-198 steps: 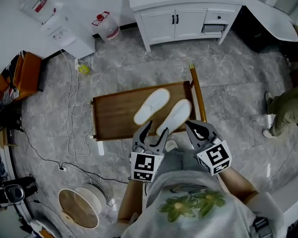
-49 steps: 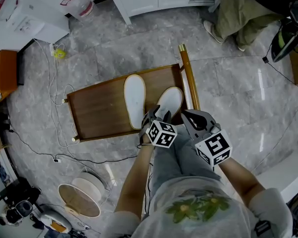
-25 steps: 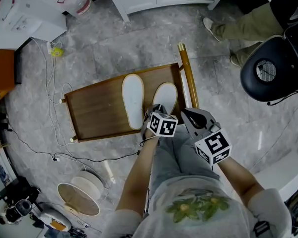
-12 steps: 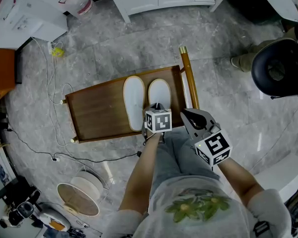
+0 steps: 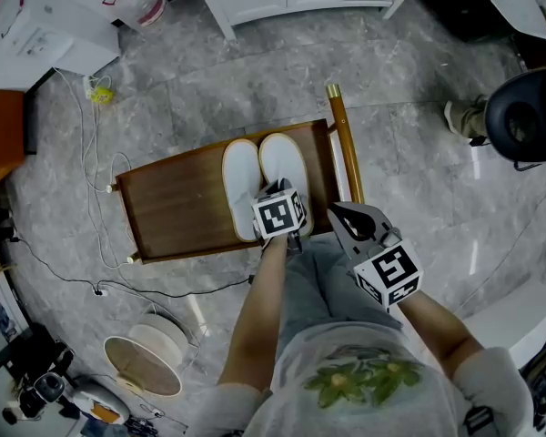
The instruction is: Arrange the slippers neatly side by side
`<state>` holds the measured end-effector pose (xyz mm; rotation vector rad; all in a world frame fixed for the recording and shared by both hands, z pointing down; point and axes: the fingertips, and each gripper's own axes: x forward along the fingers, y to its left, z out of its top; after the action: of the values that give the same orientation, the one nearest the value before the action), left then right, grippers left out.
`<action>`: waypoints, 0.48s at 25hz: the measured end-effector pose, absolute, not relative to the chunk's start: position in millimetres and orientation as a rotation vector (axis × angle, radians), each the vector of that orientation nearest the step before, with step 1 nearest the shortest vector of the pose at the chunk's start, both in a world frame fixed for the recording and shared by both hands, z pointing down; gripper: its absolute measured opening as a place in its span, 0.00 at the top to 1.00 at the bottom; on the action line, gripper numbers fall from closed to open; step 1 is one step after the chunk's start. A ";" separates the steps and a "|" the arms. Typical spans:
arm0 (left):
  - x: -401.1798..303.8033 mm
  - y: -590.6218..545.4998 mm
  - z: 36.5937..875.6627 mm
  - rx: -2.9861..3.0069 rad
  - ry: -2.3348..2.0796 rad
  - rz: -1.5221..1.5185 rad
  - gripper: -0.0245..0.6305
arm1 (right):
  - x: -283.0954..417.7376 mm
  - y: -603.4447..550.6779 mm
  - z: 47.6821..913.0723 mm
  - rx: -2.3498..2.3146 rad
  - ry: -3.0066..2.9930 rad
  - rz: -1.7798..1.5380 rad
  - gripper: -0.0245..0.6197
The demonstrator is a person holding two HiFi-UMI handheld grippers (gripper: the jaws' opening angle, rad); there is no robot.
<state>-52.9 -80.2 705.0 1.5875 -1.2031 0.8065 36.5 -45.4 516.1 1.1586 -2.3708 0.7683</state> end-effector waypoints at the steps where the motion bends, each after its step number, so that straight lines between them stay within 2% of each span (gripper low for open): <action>1: -52.2 -81.4 706.5 1.586 -1.202 0.794 0.92 | 36.2 -45.2 517.1 1.157 -2.370 0.771 0.95; 12: -52.6 -93.1 717.6 1.591 -1.186 0.722 0.91 | 38.6 -47.5 525.4 1.147 -2.349 0.771 0.95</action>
<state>-52.6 -93.1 717.6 1.5907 -1.1862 0.7215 38.6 -47.5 525.4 1.1467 -2.3488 0.7714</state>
